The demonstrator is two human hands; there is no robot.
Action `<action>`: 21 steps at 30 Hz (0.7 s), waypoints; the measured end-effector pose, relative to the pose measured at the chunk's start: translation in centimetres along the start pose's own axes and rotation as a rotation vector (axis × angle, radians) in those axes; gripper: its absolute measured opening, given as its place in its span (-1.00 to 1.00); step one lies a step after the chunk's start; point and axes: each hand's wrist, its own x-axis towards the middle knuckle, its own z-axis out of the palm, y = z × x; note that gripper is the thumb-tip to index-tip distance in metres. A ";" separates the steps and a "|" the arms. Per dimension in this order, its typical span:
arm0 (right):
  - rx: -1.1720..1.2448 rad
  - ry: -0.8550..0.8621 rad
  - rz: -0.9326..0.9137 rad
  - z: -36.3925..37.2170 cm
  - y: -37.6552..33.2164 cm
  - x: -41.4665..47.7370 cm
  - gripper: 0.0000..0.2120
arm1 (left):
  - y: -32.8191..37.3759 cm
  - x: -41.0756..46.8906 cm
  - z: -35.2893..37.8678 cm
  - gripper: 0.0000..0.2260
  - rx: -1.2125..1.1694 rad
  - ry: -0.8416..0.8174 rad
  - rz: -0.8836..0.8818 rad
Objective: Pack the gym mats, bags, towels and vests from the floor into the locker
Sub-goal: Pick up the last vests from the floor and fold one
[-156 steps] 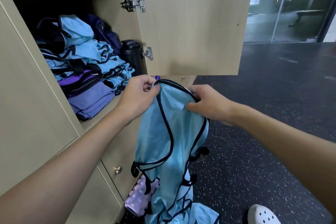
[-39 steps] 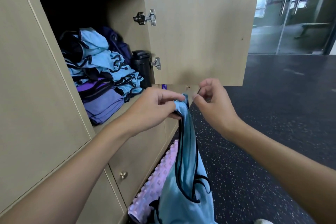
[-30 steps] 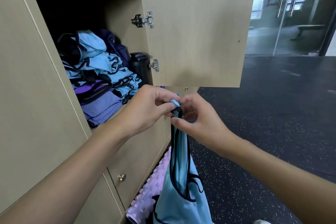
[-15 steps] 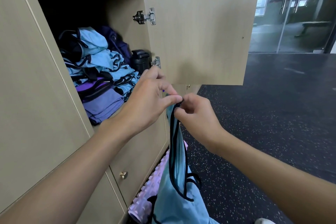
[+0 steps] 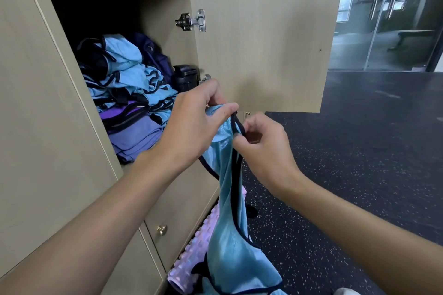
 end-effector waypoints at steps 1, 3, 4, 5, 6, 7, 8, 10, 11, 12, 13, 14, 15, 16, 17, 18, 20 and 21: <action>0.000 -0.002 -0.012 -0.2 -0.2 0.1 -0.89 | -0.1 0.1 0.0 -0.74 0.017 -0.003 0.014; 0.036 -0.017 -0.018 -0.5 -0.5 0.2 -0.86 | -0.2 0.5 -0.3 -0.78 0.020 -0.022 0.015; 0.071 -0.021 -0.011 -0.6 -0.6 0.3 -0.84 | -0.1 0.7 -0.5 -0.81 0.013 -0.045 -0.001; 0.105 -0.025 0.000 -0.7 -0.8 0.4 -0.83 | 0.0 0.9 -0.9 -0.79 0.026 -0.081 -0.016; 0.129 -0.033 0.011 -0.8 -0.8 0.5 -0.81 | 0.0 1.1 -1.2 -0.69 0.064 -0.134 -0.026; 0.141 -0.047 0.019 -0.9 -0.8 0.4 -0.81 | -0.1 1.3 -1.5 -0.64 0.109 -0.193 -0.040; 0.145 -0.064 0.027 -0.9 -0.7 0.3 -0.83 | -0.1 1.4 -1.8 -0.68 0.139 -0.239 -0.043; 0.175 -0.105 0.050 -1.0 -0.5 0.1 -0.93 | -0.2 1.5 -2.1 -0.77 0.120 -0.275 -0.047; 0.205 -0.128 0.064 -0.9 -0.5 -0.1 -0.93 | -0.4 1.5 -2.1 -0.74 0.094 -0.264 -0.053; 0.225 -0.152 0.075 -0.9 -0.4 -0.2 -0.86 | -0.4 1.4 -2.1 -0.71 0.071 -0.244 -0.061; 0.218 -0.179 0.074 -0.8 -0.5 -0.4 -0.77 | -0.3 1.3 -2.1 -0.69 0.045 -0.220 -0.065; 0.185 -0.200 0.060 -0.5 -0.5 -0.6 -0.71 | -0.1 1.3 -2.0 -0.69 0.018 -0.200 -0.062; 0.141 -0.206 0.035 -0.2 -0.6 -0.9 -0.70 | 0.1 1.2 -1.8 -0.70 -0.012 -0.186 -0.060; 0.091 -0.190 0.010 0.1 -0.6 -1.1 -0.74 | 0.3 1.2 -1.7 -0.70 -0.043 -0.174 -0.057; 0.045 -0.148 -0.006 0.4 -0.6 -1.2 -0.81 | 0.4 1.2 -1.5 -0.71 -0.074 -0.165 -0.053; 0.015 -0.090 -0.010 0.7 -0.6 -1.3 -0.86 | 0.5 1.1 -1.4 -0.70 -0.099 -0.155 -0.051; 0.003 0.017 0.006 0.8 -0.5 -1.1 -0.90 | 0.5 1.1 -1.4 -0.71 -0.124 -0.139 -0.043; 0.014 0.042 0.011 0.7 -0.5 -0.9 -0.88 | 0.4 1.1 -1.4 -0.73 -0.123 -0.138 -0.038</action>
